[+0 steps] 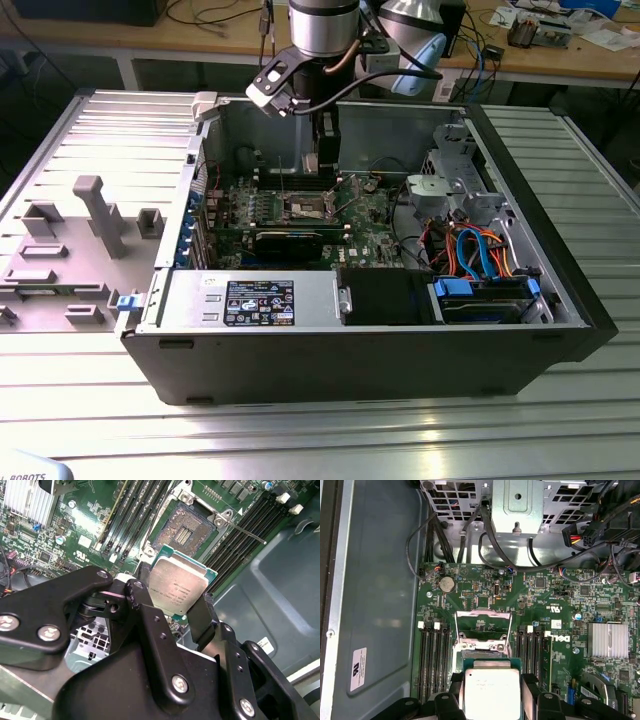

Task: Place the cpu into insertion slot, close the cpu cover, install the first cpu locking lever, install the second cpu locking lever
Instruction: 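Place the cpu into insertion slot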

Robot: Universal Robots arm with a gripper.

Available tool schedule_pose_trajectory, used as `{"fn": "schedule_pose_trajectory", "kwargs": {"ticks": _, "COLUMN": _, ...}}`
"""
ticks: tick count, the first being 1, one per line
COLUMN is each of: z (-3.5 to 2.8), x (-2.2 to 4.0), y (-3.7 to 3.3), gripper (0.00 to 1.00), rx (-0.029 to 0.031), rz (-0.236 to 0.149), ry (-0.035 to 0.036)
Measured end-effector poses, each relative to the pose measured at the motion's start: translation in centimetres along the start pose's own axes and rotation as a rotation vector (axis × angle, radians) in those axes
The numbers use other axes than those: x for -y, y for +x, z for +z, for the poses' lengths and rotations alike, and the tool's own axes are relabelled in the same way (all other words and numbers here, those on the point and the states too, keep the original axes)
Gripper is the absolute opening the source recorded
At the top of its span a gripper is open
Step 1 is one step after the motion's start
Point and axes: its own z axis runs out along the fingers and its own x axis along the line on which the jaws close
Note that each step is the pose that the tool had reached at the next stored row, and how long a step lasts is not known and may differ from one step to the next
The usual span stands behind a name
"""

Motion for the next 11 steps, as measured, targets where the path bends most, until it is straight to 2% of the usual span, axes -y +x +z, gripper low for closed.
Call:
{"fn": "schedule_pose_trajectory", "kwargs": {"ticks": 6, "z": 0.10, "x": 0.01, "y": 0.00, "gripper": 0.54, "rx": -0.0002, "rz": 0.000, "ry": -0.0001}}
{"fn": "schedule_pose_trajectory", "kwargs": {"ticks": 11, "z": 0.72, "x": 0.06, "y": -0.01, "gripper": 0.54, "rx": 0.0000, "rz": 0.000, "ry": 0.0000}}
